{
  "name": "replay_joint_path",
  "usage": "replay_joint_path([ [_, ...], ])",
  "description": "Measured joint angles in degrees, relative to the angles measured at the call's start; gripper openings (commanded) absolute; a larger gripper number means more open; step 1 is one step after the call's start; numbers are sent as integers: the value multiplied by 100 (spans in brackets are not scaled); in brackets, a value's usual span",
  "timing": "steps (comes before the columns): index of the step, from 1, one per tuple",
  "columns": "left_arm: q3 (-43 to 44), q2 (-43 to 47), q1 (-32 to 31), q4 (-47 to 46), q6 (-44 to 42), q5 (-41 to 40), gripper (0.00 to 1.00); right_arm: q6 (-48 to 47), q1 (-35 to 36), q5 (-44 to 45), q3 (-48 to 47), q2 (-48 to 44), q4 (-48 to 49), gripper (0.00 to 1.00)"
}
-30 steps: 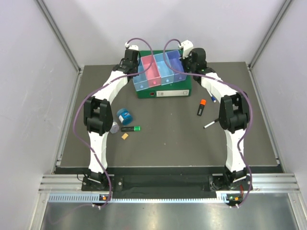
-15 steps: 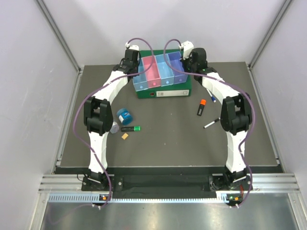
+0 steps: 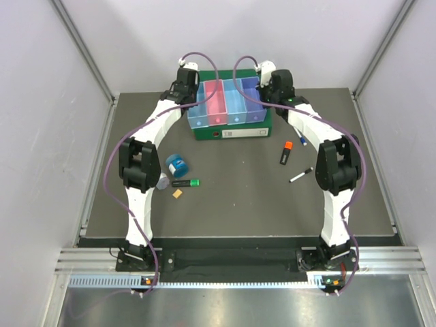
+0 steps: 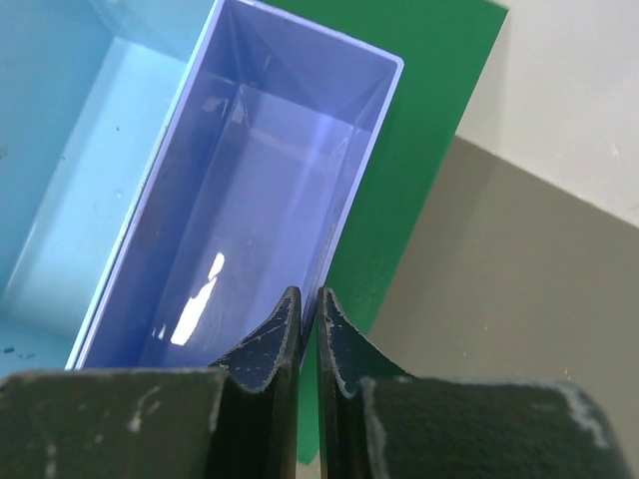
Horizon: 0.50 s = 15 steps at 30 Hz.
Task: Sort the stationery into containers
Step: Pick up the storage box at the center of the board.
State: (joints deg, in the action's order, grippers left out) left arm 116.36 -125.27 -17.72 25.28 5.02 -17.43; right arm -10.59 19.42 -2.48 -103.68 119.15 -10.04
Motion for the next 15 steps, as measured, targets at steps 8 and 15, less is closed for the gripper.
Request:
replay_joint_path([
  [8, 22, 0, 0, 0, -44, -4, 0, 118, 122, 155, 387, -299, -127, 0],
  [15, 24, 9, -2, 7, -42, 26, 0, 192, 170, 240, 396, -466, -350, 0],
])
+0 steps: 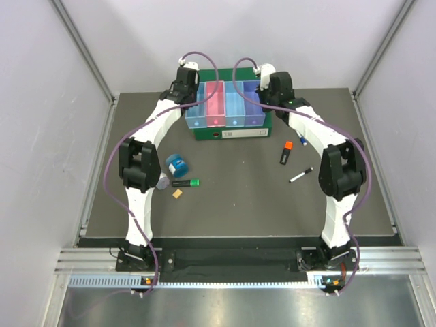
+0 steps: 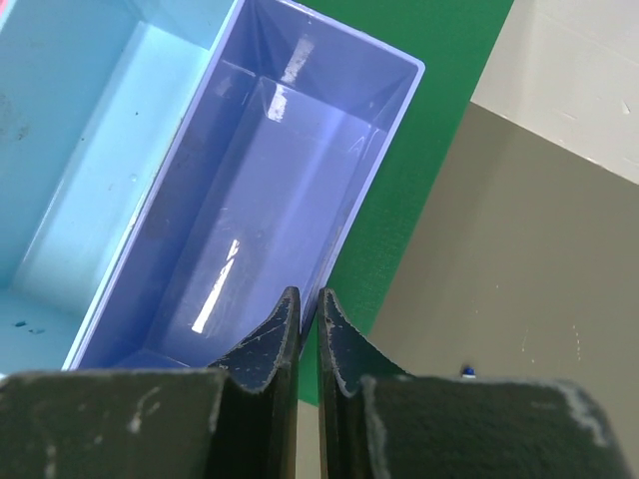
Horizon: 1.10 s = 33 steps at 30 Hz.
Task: Sort the stationery into containers
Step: Pick up the storage box at the center of the board, then place the storage box at the center of the board.
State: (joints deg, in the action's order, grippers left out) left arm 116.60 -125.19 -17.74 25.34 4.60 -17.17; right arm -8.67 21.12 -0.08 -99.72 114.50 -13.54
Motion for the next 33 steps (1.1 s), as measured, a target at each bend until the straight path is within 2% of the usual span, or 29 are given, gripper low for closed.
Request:
replay_joint_path([
  [10, 9, 251, -55, 350, 39, 87, 0, 42, 66, 122, 162, -345, -275, 0],
  [17, -210, 955, -179, 507, 46, 105, 0, 39, 94, 225, 398, -737, -326, 0],
  [26, -1314, 1862, -463, 605, 160, 59, 0, 57, 229, 330, 1082, -1541, -717, 0],
  [33, -2293, 2179, -754, 702, 354, 105, 0, 55, 444, 612, 1904, -2306, -1176, 0],
])
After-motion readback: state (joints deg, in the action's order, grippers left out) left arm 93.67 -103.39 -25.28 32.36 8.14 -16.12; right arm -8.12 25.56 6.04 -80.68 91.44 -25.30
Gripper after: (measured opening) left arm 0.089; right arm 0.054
